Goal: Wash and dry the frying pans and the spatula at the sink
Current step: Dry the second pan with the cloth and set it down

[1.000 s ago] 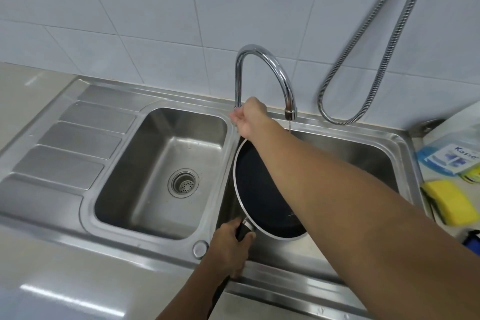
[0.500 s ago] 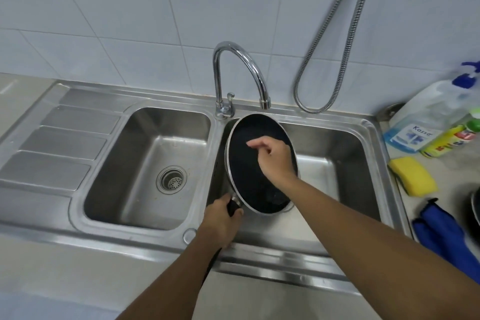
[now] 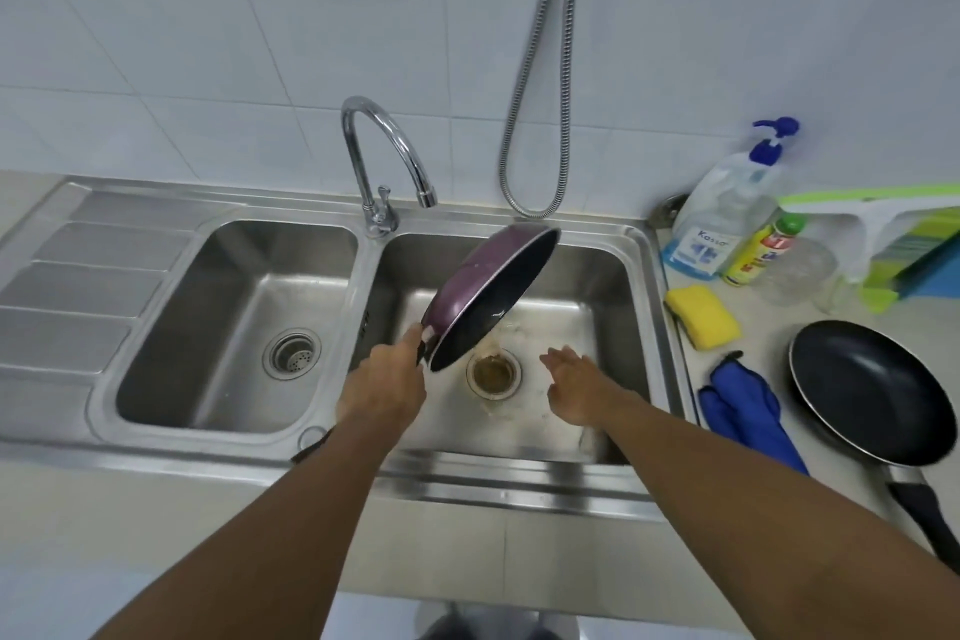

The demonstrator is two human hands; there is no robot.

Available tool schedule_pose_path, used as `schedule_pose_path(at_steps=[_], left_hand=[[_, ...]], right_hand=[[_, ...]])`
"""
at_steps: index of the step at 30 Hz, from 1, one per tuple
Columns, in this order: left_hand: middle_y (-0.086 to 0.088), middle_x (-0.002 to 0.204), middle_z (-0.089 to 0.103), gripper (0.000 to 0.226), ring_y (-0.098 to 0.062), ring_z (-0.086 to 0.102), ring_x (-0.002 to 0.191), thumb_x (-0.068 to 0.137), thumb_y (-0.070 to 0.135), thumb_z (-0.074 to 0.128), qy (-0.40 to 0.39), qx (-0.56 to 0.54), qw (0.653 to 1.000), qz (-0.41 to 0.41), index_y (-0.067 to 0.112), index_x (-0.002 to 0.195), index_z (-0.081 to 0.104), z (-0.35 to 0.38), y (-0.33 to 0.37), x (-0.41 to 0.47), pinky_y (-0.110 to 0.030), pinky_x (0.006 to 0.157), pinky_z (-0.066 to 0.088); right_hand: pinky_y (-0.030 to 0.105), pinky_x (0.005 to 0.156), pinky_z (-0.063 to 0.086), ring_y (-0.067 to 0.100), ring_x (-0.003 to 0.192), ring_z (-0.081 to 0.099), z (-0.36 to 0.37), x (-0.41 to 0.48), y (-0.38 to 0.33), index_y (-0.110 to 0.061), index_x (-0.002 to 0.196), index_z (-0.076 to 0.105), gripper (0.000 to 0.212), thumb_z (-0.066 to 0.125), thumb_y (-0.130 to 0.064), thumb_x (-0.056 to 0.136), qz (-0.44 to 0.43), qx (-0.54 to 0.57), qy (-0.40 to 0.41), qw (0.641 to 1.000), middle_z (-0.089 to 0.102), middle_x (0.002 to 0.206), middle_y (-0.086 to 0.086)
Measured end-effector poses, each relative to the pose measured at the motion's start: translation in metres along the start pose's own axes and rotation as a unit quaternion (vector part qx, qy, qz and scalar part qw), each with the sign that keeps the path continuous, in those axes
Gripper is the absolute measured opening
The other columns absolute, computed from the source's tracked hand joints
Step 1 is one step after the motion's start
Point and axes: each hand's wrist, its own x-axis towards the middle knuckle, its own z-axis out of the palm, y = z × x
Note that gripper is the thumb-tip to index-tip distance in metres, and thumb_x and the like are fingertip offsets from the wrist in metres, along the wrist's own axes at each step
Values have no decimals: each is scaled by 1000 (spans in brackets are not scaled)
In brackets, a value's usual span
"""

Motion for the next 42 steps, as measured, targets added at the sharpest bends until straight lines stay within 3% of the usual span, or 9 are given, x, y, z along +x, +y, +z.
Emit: schedule_pose_path(at_steps=[5,11,15,19,23,30,36,38,42], left_hand=[[-7,92,65,51,-33,69,80,103,18,51,32,55,997,31,32,147,31,4,25,-12,-45,75,57],[-5,93,65,11,-28,66,80,105,21,47,20,2,1000,7,18,115,43,13,54,-13,-46,75,56],[-4,98,61,16,-24,64,85,106,30,49,-27,-61,998,-20,18,115,43,22,66,-9,-42,75,55],[-8,103,59,22,-26,65,89,105,30,52,-75,-143,985,-58,15,117,43,34,79,-6,-39,72,56],[-17,101,68,20,-33,77,68,106,23,50,-146,-336,925,-98,9,119,45,51,87,-3,-46,66,65],[-9,66,52,31,-15,42,44,108,27,47,-192,-462,858,-117,4,89,56,58,86,4,-25,38,34],[-8,62,47,28,-16,36,40,108,27,48,-214,-481,839,-139,5,92,53,50,78,-4,-23,37,30],[-8,62,47,28,-15,36,39,107,29,51,-220,-475,841,-137,5,94,53,49,70,-7,-23,36,30],[-5,62,50,29,-15,34,39,102,33,61,-244,-465,842,-123,6,107,52,46,49,-10,-23,37,29]], right_hand=[[44,127,5,26,156,-2,6,-14,25,-9,159,14,68,47,-23,101,-12,-93,3,996,7,168,10],[41,127,2,24,155,7,3,-39,32,-14,158,24,65,50,-21,98,-6,-79,94,992,18,166,7],[53,122,19,34,144,31,7,-63,62,-15,146,39,61,57,-25,89,138,-96,236,957,42,149,13],[71,106,22,45,136,35,27,-92,99,-19,133,38,57,56,-39,83,315,-128,211,916,43,140,17],[55,86,48,42,114,48,56,-105,123,-25,144,30,54,45,-36,94,351,-112,193,909,32,142,15],[50,84,48,46,105,54,28,-88,117,-14,139,42,44,52,-13,96,265,123,320,901,39,132,21],[15,100,37,16,110,52,-28,-57,41,-9,136,54,46,66,-8,91,-37,234,532,813,50,125,11],[15,107,34,9,121,49,-44,-41,13,-17,141,52,48,64,-16,94,-113,257,493,823,47,134,4],[37,124,19,15,151,23,-34,8,-16,-42,153,34,55,42,-52,100,-177,154,210,949,29,163,-6]])
